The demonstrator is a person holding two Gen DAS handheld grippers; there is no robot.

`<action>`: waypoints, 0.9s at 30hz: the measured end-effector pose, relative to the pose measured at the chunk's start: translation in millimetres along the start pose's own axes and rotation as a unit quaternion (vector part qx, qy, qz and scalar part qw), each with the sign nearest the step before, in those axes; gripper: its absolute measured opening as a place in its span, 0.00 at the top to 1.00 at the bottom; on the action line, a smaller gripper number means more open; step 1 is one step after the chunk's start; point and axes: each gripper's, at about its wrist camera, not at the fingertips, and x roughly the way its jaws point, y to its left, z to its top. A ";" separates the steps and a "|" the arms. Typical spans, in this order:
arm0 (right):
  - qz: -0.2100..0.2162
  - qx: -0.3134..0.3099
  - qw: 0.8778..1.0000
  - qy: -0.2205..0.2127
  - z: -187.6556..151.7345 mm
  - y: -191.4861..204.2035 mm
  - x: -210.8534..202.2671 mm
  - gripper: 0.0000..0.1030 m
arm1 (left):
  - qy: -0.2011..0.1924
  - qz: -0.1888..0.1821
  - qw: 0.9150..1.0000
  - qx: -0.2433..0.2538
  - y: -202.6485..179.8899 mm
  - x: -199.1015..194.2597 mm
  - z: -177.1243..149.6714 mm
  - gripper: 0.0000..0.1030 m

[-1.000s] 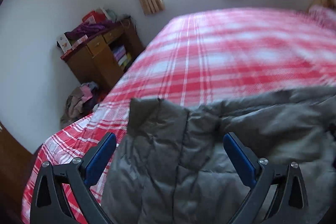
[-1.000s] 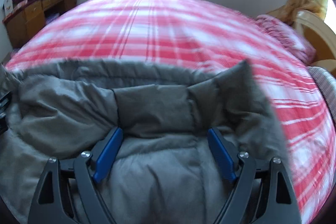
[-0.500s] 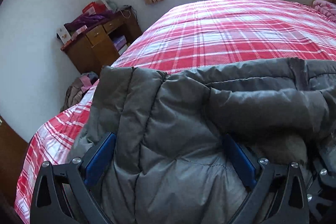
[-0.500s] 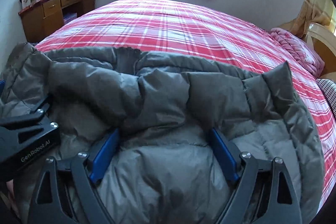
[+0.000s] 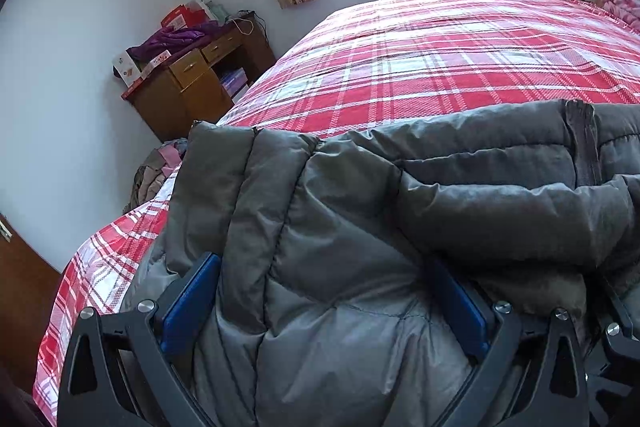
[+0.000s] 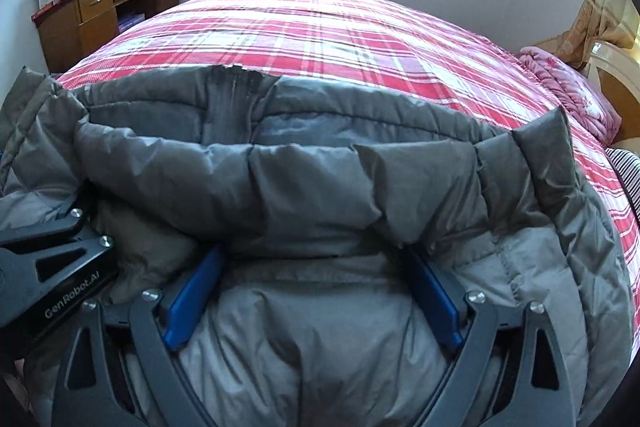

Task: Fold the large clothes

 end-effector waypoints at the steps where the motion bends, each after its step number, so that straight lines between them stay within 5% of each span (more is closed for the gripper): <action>1: 0.001 0.001 1.000 0.000 0.1 -0.1 0.6 0.09 | 0.003 -0.001 1.000 0.001 0.6 0.4 0.2 0.01; 7: 0.008 -0.007 1.000 0.020 4.1 -1.4 -0.8 0.09 | 0.000 -0.041 0.999 -0.015 40.1 -43.4 -4.6 0.01; 10: 0.014 -0.014 1.000 0.013 -0.6 -4.6 -28.7 0.09 | -0.058 -0.012 0.998 -0.001 71.3 -92.1 -34.1 0.01; 15: -0.017 -0.040 0.998 -0.035 -47.5 8.4 -64.8 0.08 | -0.024 0.032 0.999 -0.031 113.0 -83.2 -83.6 0.01; 17: -0.029 -0.052 0.997 -0.051 -60.9 14.8 -59.6 0.08 | 0.017 0.010 0.998 -0.060 127.1 -67.4 -101.3 0.01; 23: -0.016 -0.050 0.998 -0.027 -55.0 13.0 -47.2 0.06 | 0.053 -0.057 0.986 -0.145 150.2 -63.9 -129.5 0.01; 27: 0.012 -0.033 0.999 -0.029 -59.4 0.8 -74.9 0.07 | 0.060 -0.098 0.978 -0.175 155.9 -66.2 -141.6 0.01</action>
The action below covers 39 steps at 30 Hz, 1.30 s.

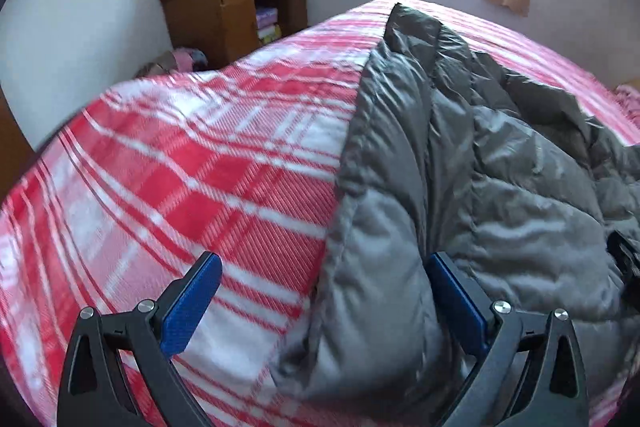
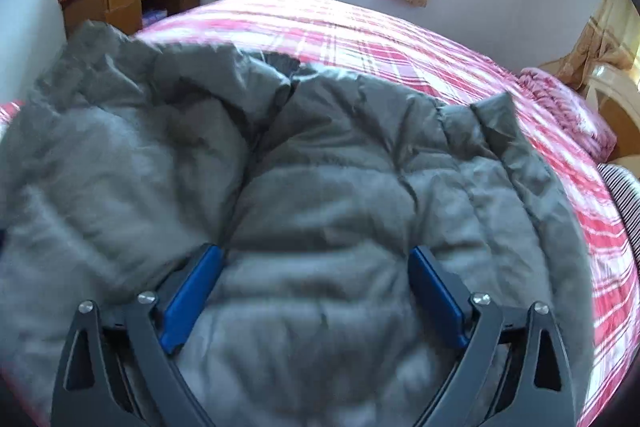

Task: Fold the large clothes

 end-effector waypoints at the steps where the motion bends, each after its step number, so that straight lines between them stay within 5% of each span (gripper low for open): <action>1: 0.004 0.003 1.000 -0.014 -7.2 -2.8 -16.8 0.07 | 0.003 -0.014 1.000 -0.007 0.1 1.5 -2.0 0.01; 5: -0.012 -0.013 0.999 -0.044 -36.9 -0.7 -50.7 0.06 | 0.002 -0.040 0.999 -0.024 -11.5 8.8 -6.2 0.01; 8: -0.016 -0.027 0.999 -0.020 -53.3 6.5 -31.6 0.05 | -0.001 -0.060 0.998 -0.032 -12.8 10.6 -10.3 0.03; 16: -0.035 -0.037 0.998 -0.048 -60.0 9.9 -20.3 0.03 | -0.004 -0.158 0.987 -0.002 -32.7 0.6 -6.7 0.86; 18: -0.035 -0.037 0.998 -0.049 -59.0 9.2 -18.8 0.03 | -0.013 -0.167 0.986 0.000 -32.5 -8.6 -3.8 0.92; 26: -0.042 -0.032 0.998 -0.042 -62.6 24.0 -29.2 0.04 | -0.060 -0.209 0.976 0.002 -2.6 -51.4 14.0 0.95; 32: -0.024 -0.044 0.998 -0.049 -64.9 55.3 -37.3 0.05 | -0.089 -0.192 0.977 -0.023 35.3 -85.3 20.7 0.95; 39: 0.050 -0.087 0.994 -0.047 -50.5 102.8 -46.4 0.06 | -0.142 -0.160 0.977 0.026 27.9 -128.1 43.5 0.95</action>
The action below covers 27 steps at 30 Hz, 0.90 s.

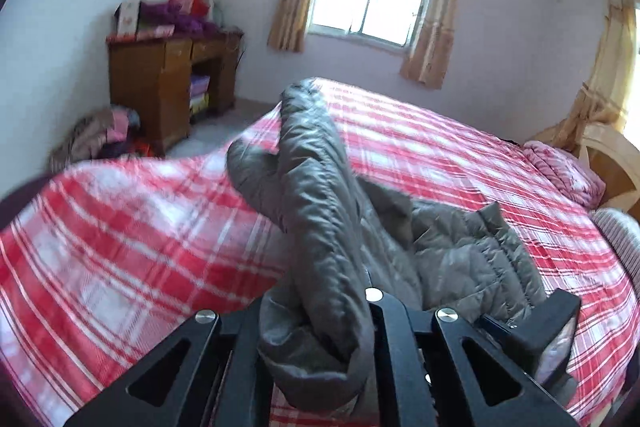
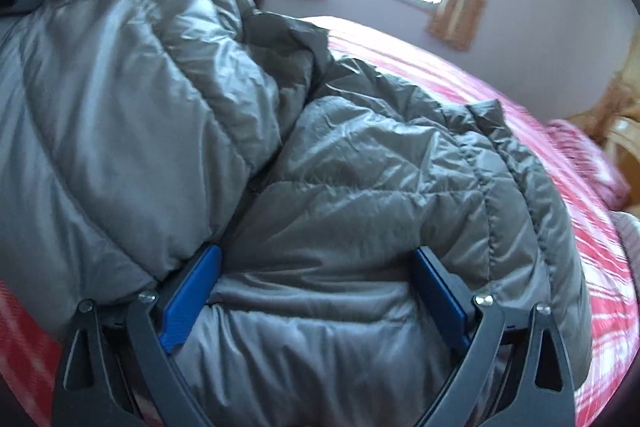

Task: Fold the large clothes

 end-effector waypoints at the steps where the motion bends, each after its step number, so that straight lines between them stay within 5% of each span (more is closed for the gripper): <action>1: 0.021 0.003 1.000 0.004 1.8 -6.9 -7.4 0.07 | -0.006 0.000 1.000 0.021 -14.0 -2.8 6.0 0.95; 5: 0.026 0.025 0.999 -0.029 -9.7 -58.0 -46.0 0.06 | -0.028 0.001 0.995 0.095 -68.1 0.4 17.9 0.95; 12: -0.064 0.166 0.984 -0.008 -67.1 -216.1 -55.0 0.06 | -0.027 -0.046 0.975 0.214 -174.4 31.6 3.4 0.95; 18: -0.107 0.254 0.961 0.004 -108.8 -297.2 -54.9 0.13 | 0.003 -0.054 0.942 0.331 -262.3 68.4 -54.4 0.95; 24: -0.103 0.289 0.952 0.011 -135.0 -322.2 -51.0 0.13 | 0.005 -0.034 0.893 0.448 -309.6 90.9 -120.0 0.94; 27: -0.092 0.303 0.948 0.010 -145.0 -326.5 -48.4 0.13 | -0.005 -0.018 0.886 0.464 -316.4 87.4 -125.8 0.90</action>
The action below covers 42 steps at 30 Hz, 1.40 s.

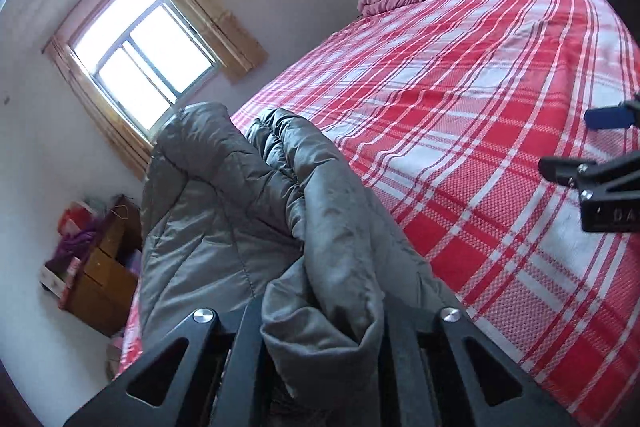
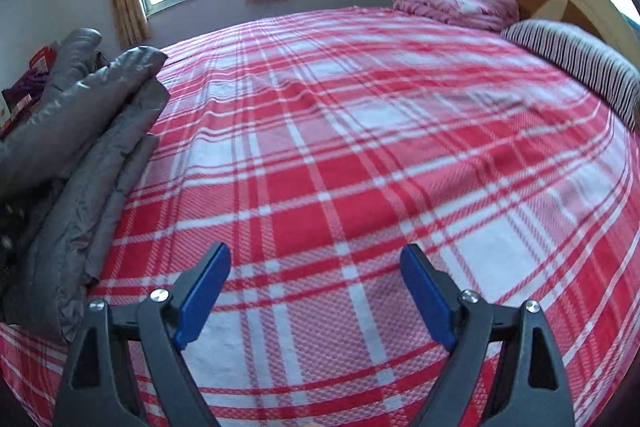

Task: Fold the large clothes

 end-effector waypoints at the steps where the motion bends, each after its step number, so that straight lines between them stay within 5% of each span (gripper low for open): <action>1: 0.003 0.003 1.000 -0.004 -1.2 -0.4 -2.2 0.13 | 0.003 0.005 1.000 0.004 0.8 -3.4 1.5 0.87; 3: 0.008 0.005 1.000 -0.003 -1.8 -1.9 -3.2 0.13 | 0.002 0.018 1.000 0.014 0.9 -12.6 6.4 0.80; 5: 0.010 0.007 1.000 -0.003 -2.3 -1.5 -4.4 0.13 | -0.011 0.027 0.999 0.017 6.9 -35.1 12.2 0.60; 7: 0.010 0.007 1.000 -0.003 -1.6 -2.7 -4.1 0.13 | -0.040 0.031 0.999 0.002 15.9 -61.6 16.8 0.19; 9: 0.007 0.003 1.000 -0.003 -0.6 -2.5 -4.1 0.15 | -0.063 0.030 0.997 -0.025 32.4 -86.5 19.4 0.10; 12: -0.003 -0.003 1.000 -0.007 5.6 -2.2 -8.3 0.21 | -0.075 0.027 0.994 -0.076 68.2 -107.7 19.6 0.09; 15: 0.003 -0.002 1.000 -0.023 21.3 1.3 -24.4 0.21 | -0.053 0.070 0.985 -0.151 121.4 -96.2 7.8 0.07; 17: 0.018 -0.010 0.999 -0.044 41.0 11.8 -42.6 0.21 | 0.006 0.147 0.967 -0.210 169.2 -62.5 -10.5 0.06; 20: 0.050 -0.035 0.996 -0.065 78.7 43.2 -66.8 0.21 | 0.075 0.192 0.938 -0.279 219.8 -14.5 -38.8 0.06; 23: 0.082 -0.068 0.992 -0.071 113.9 90.2 -80.1 0.21 | 0.107 0.218 0.920 -0.307 245.0 16.7 -54.5 0.06; 28: 0.101 -0.130 0.986 -0.028 148.1 186.7 -61.2 0.22 | 0.125 0.211 0.908 -0.338 255.3 47.9 -55.0 0.06; 33: 0.040 -0.152 0.987 0.019 149.1 250.5 2.7 0.25 | 0.129 0.187 0.903 -0.365 253.6 65.6 -51.0 0.06; 34: 0.027 -0.163 0.986 0.022 144.7 255.7 13.7 0.33 | 0.127 0.182 0.903 -0.368 253.2 69.0 -49.4 0.06; 37: 0.010 -0.163 0.986 0.037 129.9 251.1 33.9 0.77 | 0.114 0.155 0.910 -0.366 244.7 75.0 -42.4 0.06; 42: 0.028 -0.106 0.994 0.024 110.0 205.3 35.5 0.89 | 0.083 0.132 0.934 -0.323 216.9 81.5 -18.6 0.06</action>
